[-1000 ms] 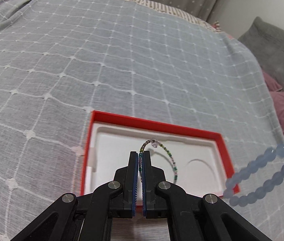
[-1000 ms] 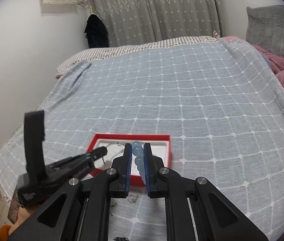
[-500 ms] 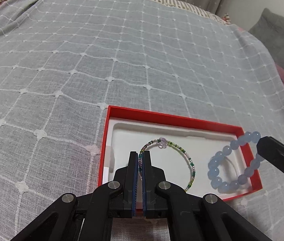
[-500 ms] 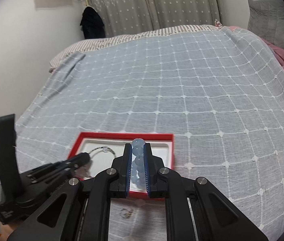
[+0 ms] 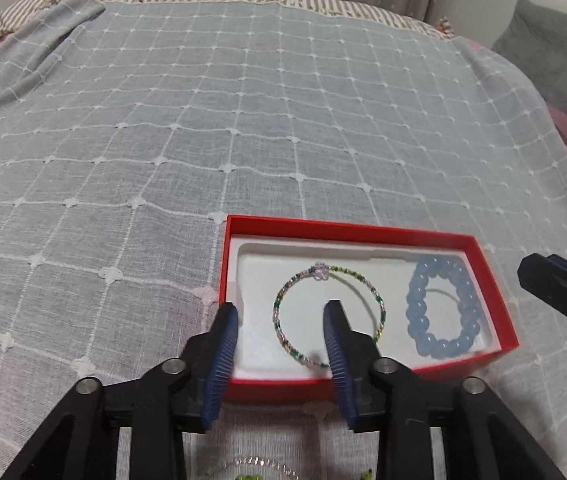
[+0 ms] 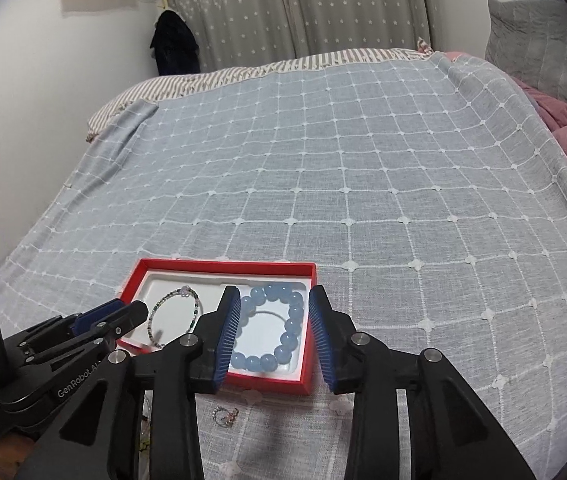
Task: Organize jewelry
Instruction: 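Open both grippers to drop the bracelets into the red box, then withdraw both grippers from the box toward the remaining jewelry, then close the right gripper on the black hair clip while the left gripper grasps the clear bead bracelet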
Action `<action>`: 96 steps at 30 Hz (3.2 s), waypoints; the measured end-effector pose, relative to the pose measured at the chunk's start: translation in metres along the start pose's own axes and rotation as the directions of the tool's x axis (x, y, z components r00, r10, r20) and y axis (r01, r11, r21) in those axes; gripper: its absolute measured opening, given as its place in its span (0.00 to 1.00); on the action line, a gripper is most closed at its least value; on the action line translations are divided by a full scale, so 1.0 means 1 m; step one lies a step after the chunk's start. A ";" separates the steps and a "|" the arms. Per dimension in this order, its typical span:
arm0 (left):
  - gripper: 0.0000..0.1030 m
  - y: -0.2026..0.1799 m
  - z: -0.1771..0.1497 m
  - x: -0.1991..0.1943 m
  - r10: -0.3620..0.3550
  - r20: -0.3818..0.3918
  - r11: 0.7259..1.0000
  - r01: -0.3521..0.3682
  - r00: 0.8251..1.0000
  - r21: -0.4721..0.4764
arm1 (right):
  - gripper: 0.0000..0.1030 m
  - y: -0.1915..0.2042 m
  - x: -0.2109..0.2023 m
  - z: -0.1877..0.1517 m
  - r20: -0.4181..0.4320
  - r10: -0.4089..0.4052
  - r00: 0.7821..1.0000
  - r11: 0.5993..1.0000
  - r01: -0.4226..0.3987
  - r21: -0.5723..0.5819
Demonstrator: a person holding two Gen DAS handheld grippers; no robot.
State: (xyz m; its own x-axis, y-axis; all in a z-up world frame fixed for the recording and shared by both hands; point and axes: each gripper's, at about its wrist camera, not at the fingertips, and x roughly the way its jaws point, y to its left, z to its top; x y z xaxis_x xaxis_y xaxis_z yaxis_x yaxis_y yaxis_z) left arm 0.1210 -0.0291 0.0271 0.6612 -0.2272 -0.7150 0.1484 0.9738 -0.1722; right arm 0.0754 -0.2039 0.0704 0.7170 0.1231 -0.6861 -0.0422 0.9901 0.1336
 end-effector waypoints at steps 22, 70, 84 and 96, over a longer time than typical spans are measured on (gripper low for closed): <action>0.93 0.020 -0.059 -0.050 0.061 -0.094 0.992 -0.050 0.994 0.115 | 0.68 0.000 -0.060 -0.072 -0.128 -0.032 0.991 0.992 0.015 -0.127; 0.09 0.041 -0.089 -0.017 0.025 -0.170 0.986 0.005 0.985 0.169 | 0.68 0.058 -0.029 -0.148 -0.259 0.040 0.965 0.938 -0.125 -0.323; 0.00 0.045 -0.085 -0.032 0.028 -0.143 0.989 -0.006 0.989 0.150 | 0.37 0.067 -0.022 -0.152 -0.256 0.045 0.966 0.927 -0.135 -0.348; 0.00 0.032 -0.071 -0.062 -0.040 -0.064 0.989 0.048 0.997 0.139 | 0.23 0.077 -0.032 -0.144 -0.224 0.052 0.973 0.915 -0.136 -0.380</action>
State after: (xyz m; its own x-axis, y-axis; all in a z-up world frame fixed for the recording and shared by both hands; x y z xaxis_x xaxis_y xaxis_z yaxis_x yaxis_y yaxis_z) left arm 0.0323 0.0158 0.0178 0.6060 -0.2655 -0.7498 0.2810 0.9533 -0.1105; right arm -0.0510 -0.1220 0.0003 0.5398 0.1863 -0.8209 -0.4007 0.9145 -0.0560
